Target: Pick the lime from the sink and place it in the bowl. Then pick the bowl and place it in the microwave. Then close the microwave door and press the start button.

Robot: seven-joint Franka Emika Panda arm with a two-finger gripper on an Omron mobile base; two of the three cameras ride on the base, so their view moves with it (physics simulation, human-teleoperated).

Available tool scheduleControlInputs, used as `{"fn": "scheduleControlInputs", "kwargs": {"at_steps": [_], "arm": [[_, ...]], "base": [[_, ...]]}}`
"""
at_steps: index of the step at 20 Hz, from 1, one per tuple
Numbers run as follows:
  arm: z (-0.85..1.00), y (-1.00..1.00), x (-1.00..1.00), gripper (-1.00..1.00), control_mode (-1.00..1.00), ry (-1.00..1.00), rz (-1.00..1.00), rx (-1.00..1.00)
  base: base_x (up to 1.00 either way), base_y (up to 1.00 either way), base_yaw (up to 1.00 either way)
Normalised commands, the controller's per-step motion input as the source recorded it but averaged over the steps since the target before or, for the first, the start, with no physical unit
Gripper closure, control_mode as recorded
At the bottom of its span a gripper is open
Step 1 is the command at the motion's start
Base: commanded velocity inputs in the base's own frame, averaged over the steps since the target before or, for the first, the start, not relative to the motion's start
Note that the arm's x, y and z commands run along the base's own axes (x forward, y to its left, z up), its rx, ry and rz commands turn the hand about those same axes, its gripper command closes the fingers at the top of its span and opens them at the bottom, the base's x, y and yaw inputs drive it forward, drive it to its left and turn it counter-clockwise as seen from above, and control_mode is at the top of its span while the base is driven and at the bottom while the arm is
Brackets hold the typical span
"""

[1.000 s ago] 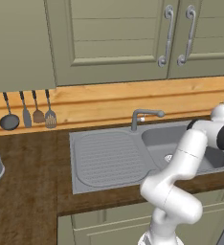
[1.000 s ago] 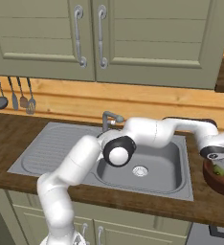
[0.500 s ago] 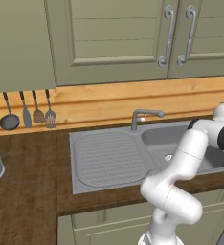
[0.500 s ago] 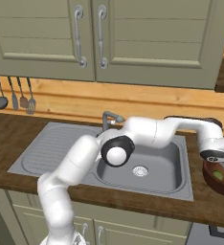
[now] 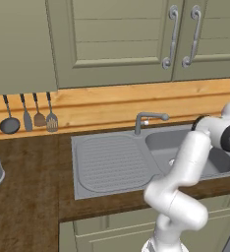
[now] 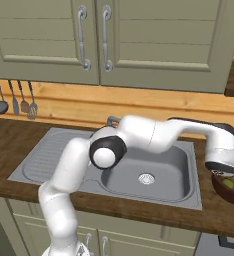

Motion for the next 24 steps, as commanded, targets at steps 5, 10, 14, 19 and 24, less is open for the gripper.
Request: {"fn": "scheduleControlInputs", "kwargs": {"at_steps": [5, 10, 14, 19, 24], "arm": [[0.46, 0.55, -0.32, -1.00, -1.00, 0.04, -0.41, 0.00], [0.03, 0.30, -0.43, -1.00, -1.00, 0.03, -0.34, 0.01], [0.00, 0.04, -0.38, -1.00, -1.00, 0.06, -0.24, 0.09], [0.00, 0.00, -0.01, -1.00, -1.00, 0.03, -0.11, 0.08], [0.00, 0.00, 0.28, -1.00, -1.00, 0.00, 0.00, 0.17]], "base": [[0.00, 0.00, 0.00], [0.00, 0.00, 0.00], [0.00, 0.00, 0.00], [0.00, 0.00, 0.00], [0.00, 0.00, 0.00]]}}
